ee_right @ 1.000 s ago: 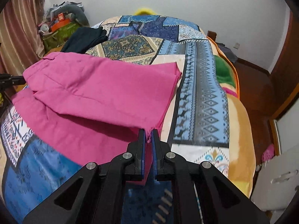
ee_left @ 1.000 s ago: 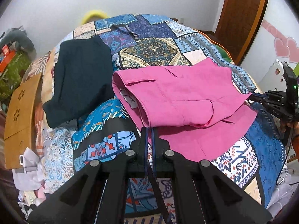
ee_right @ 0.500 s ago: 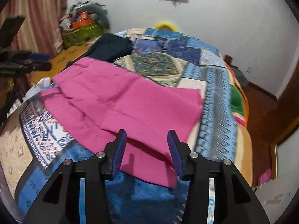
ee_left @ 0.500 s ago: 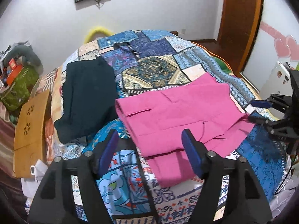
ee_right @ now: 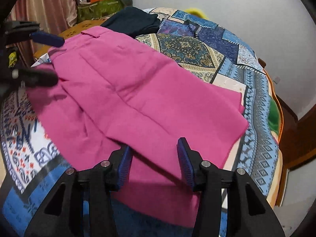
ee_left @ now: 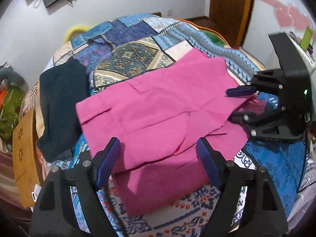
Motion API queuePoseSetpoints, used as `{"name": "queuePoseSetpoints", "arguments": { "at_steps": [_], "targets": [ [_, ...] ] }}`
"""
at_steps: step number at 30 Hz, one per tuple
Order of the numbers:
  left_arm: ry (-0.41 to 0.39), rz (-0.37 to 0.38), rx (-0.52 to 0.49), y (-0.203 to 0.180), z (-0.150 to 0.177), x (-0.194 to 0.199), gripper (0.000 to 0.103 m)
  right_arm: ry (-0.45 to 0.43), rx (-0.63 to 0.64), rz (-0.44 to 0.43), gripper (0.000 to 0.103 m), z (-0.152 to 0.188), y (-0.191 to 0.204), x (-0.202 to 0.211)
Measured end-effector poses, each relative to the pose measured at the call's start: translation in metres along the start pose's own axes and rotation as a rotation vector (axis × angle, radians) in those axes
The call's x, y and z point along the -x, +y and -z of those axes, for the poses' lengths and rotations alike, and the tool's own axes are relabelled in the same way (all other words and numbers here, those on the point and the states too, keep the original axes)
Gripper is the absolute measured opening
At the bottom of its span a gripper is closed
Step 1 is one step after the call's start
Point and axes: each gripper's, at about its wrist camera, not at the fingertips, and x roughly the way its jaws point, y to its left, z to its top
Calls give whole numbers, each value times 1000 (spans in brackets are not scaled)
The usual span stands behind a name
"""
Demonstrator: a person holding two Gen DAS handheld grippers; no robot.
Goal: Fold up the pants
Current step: 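Fold the lifted pink trousers over onto themselves and open both tools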
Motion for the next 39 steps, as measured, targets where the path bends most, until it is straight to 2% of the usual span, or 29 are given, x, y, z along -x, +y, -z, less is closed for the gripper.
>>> {"name": "queuePoseSetpoints", "arguments": {
  "at_steps": [3, 9, 11, 13, 14, 16, 19, 25, 34, 39],
  "targets": [
    [13, 9, -27, -8, -2, -7, 80, -10, -21, -31, 9, -4, 1, 0],
    [6, -28, -69, -17, -8, -16, 79, -109, -98, -46, 4, -9, -5, 21],
    [-5, -41, -71, -18, -9, -16, 69, -136, -127, -51, 4, -9, -10, 29],
    [-11, -62, -76, -18, -10, -16, 49, -157, -140, -47, 3, -10, -13, 36],
    [-14, -66, -75, -18, -10, -15, 44, -165, -142, -45, 3, -9, -14, 40],
    [-26, -66, -73, -18, -11, -11, 27, -171, -143, -44, 3, -8, -15, 44],
    [-62, -68, -87, -23, -10, 2, 15, -180, -139, -46, 3, -6, -14, 50],
    [-103, -37, -112, -35, -8, 27, 12, -202, -147, -42, 3, 4, -12, 66],
    [-38, 48, -83, -43, 10, 20, 12, -148, -174, -62, 3, 27, -9, 59],
    [-24, 54, -80, -44, 21, 19, 13, -102, -194, -93, 5, 39, -2, 50]
  ]
}}
